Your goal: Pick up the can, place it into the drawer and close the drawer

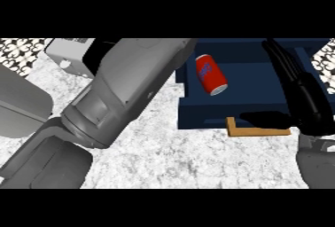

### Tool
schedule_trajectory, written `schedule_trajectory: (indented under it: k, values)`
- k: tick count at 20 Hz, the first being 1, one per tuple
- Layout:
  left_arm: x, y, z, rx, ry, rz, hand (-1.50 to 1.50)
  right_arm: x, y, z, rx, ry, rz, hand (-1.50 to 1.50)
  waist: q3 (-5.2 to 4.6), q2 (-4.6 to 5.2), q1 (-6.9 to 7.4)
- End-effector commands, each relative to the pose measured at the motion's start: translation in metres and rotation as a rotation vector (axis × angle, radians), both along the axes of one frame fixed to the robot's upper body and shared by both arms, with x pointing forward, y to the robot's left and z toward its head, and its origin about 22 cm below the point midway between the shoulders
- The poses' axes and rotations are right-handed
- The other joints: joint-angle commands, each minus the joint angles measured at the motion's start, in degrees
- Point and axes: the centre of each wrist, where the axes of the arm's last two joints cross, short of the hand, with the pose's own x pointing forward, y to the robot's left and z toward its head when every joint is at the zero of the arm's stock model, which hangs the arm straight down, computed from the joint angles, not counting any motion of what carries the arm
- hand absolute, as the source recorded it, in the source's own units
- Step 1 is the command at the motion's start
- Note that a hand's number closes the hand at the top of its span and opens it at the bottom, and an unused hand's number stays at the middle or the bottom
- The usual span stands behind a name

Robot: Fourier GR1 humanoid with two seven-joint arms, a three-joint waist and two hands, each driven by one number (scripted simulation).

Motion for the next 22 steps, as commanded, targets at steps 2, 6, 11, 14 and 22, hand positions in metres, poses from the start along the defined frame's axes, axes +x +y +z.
schedule_trajectory:
  k: [2, 6, 11, 14, 22]
  values:
    - [0.004, 0.007, 0.001, 0.002, 0.011, -0.008, -1.5, 0.035, 0.019, -0.015, -0.156, 0.002, -0.04, -1.5, -0.06, -0.38, 1.5]
    - [0.008, 0.018, -0.017, -0.012, 0.018, -0.013, -1.5, 0.057, 0.019, -0.049, -0.206, 0.003, -0.045, -1.5, -0.03, -0.32, 1.85]
    - [0.01, 0.028, 0.022, -0.012, 0.008, 0.021, -1.5, 0.08, 0.039, -0.069, -0.241, 0.0, -0.056, -1.5, -0.05, -0.84, 2.52]
    - [0.013, 0.042, 0.011, 0.001, -0.002, 0.045, -1.5, 0.093, 0.019, -0.085, -0.24, -0.01, -0.114, -1.5, -0.05, -1.0, 3.35]
    - [0.019, 0.074, 0.002, -0.002, 0.021, 0.024, -1.5, 0.131, 0.038, -0.08, -0.265, -0.107, -0.225, -1.5, -0.06, -0.73, 4.61]
